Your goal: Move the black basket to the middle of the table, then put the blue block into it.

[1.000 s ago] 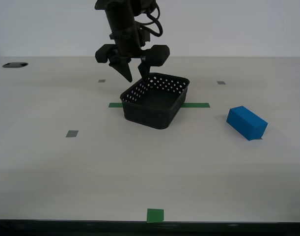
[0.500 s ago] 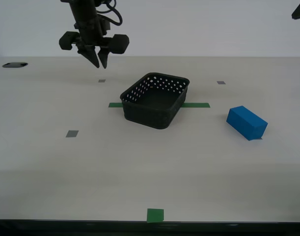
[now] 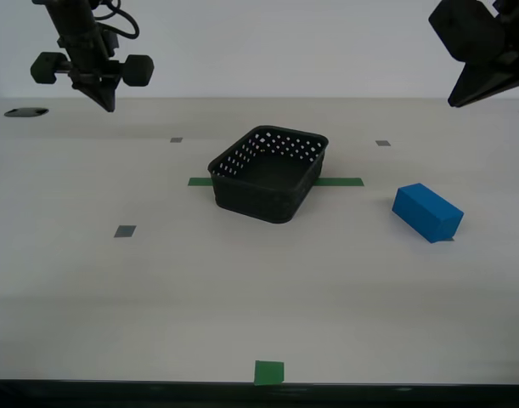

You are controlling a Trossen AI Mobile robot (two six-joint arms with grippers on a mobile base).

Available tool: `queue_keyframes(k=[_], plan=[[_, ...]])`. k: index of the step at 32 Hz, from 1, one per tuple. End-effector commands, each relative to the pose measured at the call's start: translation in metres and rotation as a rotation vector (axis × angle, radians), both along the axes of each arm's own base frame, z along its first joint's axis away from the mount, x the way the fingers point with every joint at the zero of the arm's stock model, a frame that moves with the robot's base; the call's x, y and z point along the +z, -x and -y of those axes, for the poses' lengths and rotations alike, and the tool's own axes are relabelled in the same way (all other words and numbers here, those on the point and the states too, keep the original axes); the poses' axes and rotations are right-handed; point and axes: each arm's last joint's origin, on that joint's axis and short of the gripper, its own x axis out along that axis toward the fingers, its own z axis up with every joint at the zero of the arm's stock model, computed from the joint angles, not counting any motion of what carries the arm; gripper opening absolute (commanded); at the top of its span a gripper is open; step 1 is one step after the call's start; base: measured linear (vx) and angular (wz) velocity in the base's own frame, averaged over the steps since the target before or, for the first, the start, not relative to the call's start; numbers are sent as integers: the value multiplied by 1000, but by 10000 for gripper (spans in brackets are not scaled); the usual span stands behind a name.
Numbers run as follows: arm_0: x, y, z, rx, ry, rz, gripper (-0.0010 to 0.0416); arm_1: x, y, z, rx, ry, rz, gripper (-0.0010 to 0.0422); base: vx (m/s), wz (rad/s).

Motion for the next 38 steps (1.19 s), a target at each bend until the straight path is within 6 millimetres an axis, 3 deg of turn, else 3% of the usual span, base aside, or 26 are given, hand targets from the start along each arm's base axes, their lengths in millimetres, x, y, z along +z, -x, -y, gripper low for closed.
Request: queue_keyframes(k=[1, 2, 6, 10, 13, 15, 24, 29, 33, 38], plan=[[-9, -7, -2, 1, 38, -34, 64, 0, 0, -2, -18, -8, -2, -2, 0, 0], [-21, -11, -3, 0, 59, -90, 111, -1, 1, -3, -13, -31, -5, -1, 0, 0], [-36, -17, -6, 10, 81, -158, 175, -3, 2, -9, -9, -58, -17, -1, 0, 0], [-57, -24, -10, 43, 126, -215, 278, -3, 1, -16, -19, -68, -19, 0, 0, 0], [-67, -27, -14, 66, 156, -245, 327, -3, 1, -18, -17, -69, -18, 0, 0, 0], [-75, -28, -15, 75, 169, -271, 337, -3, 1, -18, -17, -68, -16, 0, 0, 0], [-120, -42, -21, 98, 203, -348, 311, -3, 1, -20, -22, -72, -15, 0, 0, 0], [-132, -46, -22, 100, 206, -356, 314, -2, 0, -20, -21, -71, -11, 0, 0, 0], [-136, -46, -23, 99, 208, -365, 283, -2, 0, -20, -23, -65, -10, 0, 0, 0], [-136, -46, -23, 49, 194, -379, 65, -2, 0, -20, -23, -65, -9, 0, 0, 0]])
